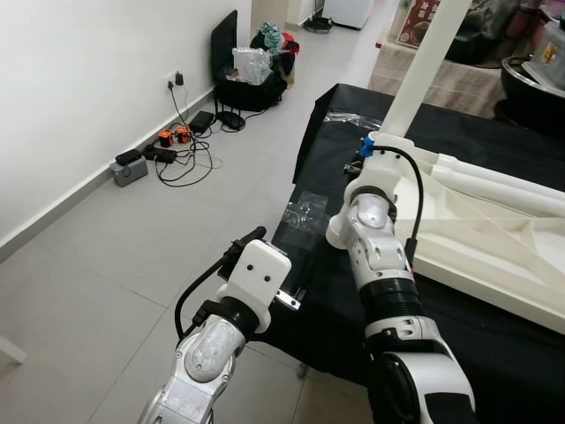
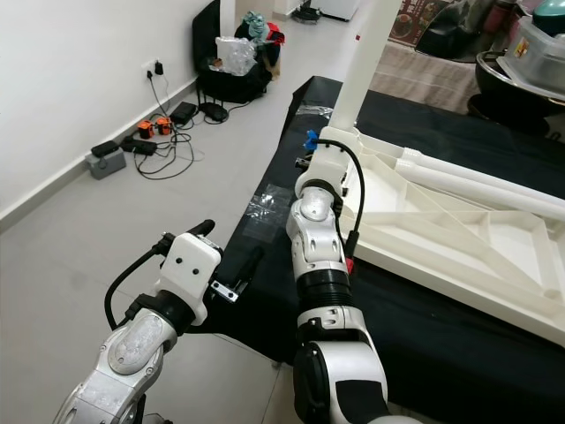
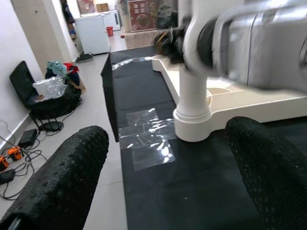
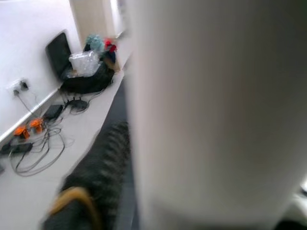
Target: Building children table
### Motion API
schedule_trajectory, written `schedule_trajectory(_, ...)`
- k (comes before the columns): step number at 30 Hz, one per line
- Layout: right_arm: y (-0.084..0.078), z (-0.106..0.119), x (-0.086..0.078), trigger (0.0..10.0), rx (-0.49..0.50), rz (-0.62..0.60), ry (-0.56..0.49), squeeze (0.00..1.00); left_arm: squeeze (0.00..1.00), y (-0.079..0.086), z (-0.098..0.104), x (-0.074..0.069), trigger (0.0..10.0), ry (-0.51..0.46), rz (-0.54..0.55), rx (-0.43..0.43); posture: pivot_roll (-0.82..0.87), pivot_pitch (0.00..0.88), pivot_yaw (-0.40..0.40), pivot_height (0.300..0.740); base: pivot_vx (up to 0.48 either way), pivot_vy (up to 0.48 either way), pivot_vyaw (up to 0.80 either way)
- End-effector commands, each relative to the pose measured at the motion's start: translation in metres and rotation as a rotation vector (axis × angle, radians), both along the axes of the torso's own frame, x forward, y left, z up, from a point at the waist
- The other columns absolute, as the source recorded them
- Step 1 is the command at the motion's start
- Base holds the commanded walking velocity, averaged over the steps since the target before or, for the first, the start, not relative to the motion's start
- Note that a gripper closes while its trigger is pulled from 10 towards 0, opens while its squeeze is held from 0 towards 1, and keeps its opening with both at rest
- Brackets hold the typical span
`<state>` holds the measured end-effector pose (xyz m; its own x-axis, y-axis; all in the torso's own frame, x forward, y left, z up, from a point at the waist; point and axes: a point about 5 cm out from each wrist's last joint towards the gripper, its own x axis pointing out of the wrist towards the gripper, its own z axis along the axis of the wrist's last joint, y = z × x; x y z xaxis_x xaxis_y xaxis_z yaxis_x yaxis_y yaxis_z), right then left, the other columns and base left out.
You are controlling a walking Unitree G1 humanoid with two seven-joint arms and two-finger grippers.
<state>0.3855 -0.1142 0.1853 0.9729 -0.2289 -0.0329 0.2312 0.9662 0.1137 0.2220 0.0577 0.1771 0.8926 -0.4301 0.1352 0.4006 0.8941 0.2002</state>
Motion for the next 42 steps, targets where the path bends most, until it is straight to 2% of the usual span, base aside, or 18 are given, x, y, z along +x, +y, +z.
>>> schedule_trajectory(1, 0.005, 0.003, 0.004, 10.0, 0.016, 0.052, -0.019, 1.00, 0.00, -0.002, -0.003, -0.001, 10.0, 0.009, -0.009, 0.007, 0.08, 0.063, -0.132, 0.740, 0.000, 0.000, 0.00)
schedule_trajectory(3, 0.006, 0.009, 0.005, 10.0, 0.000, 0.075, -0.053, 1.00, 0.00, -0.002, -0.003, -0.001, 10.0, 0.009, -0.009, 0.007, 0.08, 0.063, -0.134, 0.740, 0.000, 0.000, 0.00)
schedule_trajectory(4, 0.008, 0.013, 0.006, 10.0, 0.006, 0.118, -0.072, 0.00, 0.00, -0.002, -0.003, -0.001, 10.0, 0.008, -0.009, 0.007, 0.08, 0.062, -0.133, 0.740, 0.000, 0.000, 0.00)
schedule_trajectory(9, 0.013, 0.026, 0.010, 10.0, 0.091, 0.323, -0.126, 0.00, 0.00, -0.002, -0.003, -0.001, 10.0, 0.009, -0.010, 0.008, 0.08, 0.058, -0.133, 0.740, 0.000, 0.000, 0.00)
schedule_trajectory(11, 0.013, 0.026, 0.010, 10.0, 0.091, 0.323, -0.126, 0.00, 0.00, -0.002, -0.003, -0.001, 10.0, 0.009, -0.010, 0.008, 0.08, 0.058, -0.133, 0.740, 0.000, 0.000, 0.00)
schedule_trajectory(12, 0.015, 0.030, 0.010, 10.0, 0.155, 0.483, -0.132, 0.00, 0.00, -0.003, -0.002, -0.001, 10.0, 0.009, -0.010, 0.008, 0.08, 0.058, -0.133, 0.740, 0.000, 0.000, 0.00)
schedule_trajectory(13, 0.015, 0.030, 0.010, 10.0, 0.155, 0.483, -0.132, 0.00, 0.00, -0.003, -0.002, -0.001, 10.0, 0.009, -0.010, 0.008, 0.08, 0.058, -0.133, 0.740, 0.000, 0.000, 0.00)
schedule_trajectory(14, 0.018, 0.032, 0.008, 10.0, 0.184, 0.680, -0.144, 0.00, 0.00, -0.003, -0.002, -0.002, 10.0, 0.008, -0.010, 0.008, 0.08, 0.054, -0.134, 0.740, 0.000, 0.000, 0.00)
schedule_trajectory(15, 0.018, 0.032, 0.008, 10.0, 0.184, 0.680, -0.144, 0.00, 0.00, -0.003, -0.002, -0.002, 10.0, 0.008, -0.010, 0.008, 0.08, 0.054, -0.134, 0.740, 0.000, 0.000, 0.00)
schedule_trajectory(16, 0.018, 0.033, 0.002, 10.0, 0.204, 0.882, -0.159, 0.00, 0.00, -0.003, -0.002, -0.002, 10.0, 0.008, -0.010, 0.006, 0.08, 0.054, -0.136, 0.740, 0.000, 0.000, 0.00)
schedule_trajectory(17, 0.018, 0.033, 0.002, 10.0, 0.204, 0.882, -0.159, 0.00, 0.00, -0.003, -0.002, -0.002, 10.0, 0.008, -0.010, 0.006, 0.08, 0.054, -0.136, 0.740, 0.000, 0.000, 0.00)
schedule_trajectory(18, 0.018, 0.030, -0.006, 10.0, 0.197, 1.086, -0.170, 0.00, 0.00, -0.004, -0.002, -0.002, 10.0, 0.007, -0.011, 0.006, 0.08, 0.052, -0.133, 0.740, 0.000, 0.000, 0.00)
schedule_trajectory(19, 0.018, 0.030, -0.006, 10.0, 0.197, 1.086, -0.170, 0.00, 0.00, -0.004, -0.002, -0.002, 10.0, 0.007, -0.011, 0.006, 0.08, 0.052, -0.133, 0.740, 0.000, 0.000, 0.00)
schedule_trajectory(24, 0.020, 0.019, -0.018, 10.0, 0.128, 1.399, -0.142, 0.00, 0.00, -0.005, -0.001, -0.002, 10.0, 0.005, -0.013, 0.006, 0.09, 0.047, -0.137, 0.740, 0.000, 0.000, 0.00)
schedule_trajectory(26, 0.025, 0.015, -0.018, 10.0, 0.092, 1.436, -0.123, 0.00, 0.00, -0.005, -0.001, -0.002, 10.0, 0.004, -0.014, 0.006, 0.09, 0.048, -0.137, 0.740, 0.000, 0.000, 0.00)
schedule_trajectory(27, 0.030, 0.011, -0.015, 0.0, 0.072, 1.427, -0.101, 0.00, 0.00, -0.005, -0.001, -0.002, 10.0, 0.004, -0.014, 0.007, 0.09, 0.045, -0.140, 0.740, 0.000, 0.000, 0.00)
schedule_trajectory(37, 0.033, 0.013, -0.008, 0.0, 0.075, 1.297, -0.147, 0.00, 0.00, -0.004, -0.001, -0.003, 10.0, 0.005, -0.010, 0.010, 0.10, 0.049, -0.140, 0.740, 0.000, 0.000, 0.00)
schedule_trajectory(42, 0.025, 0.017, 0.002, 0.0, 0.056, 1.071, -0.161, 0.00, 0.00, -0.004, -0.001, -0.002, 10.0, 0.005, -0.011, 0.010, 0.09, 0.050, -0.141, 0.740, 0.000, 0.000, 0.00)
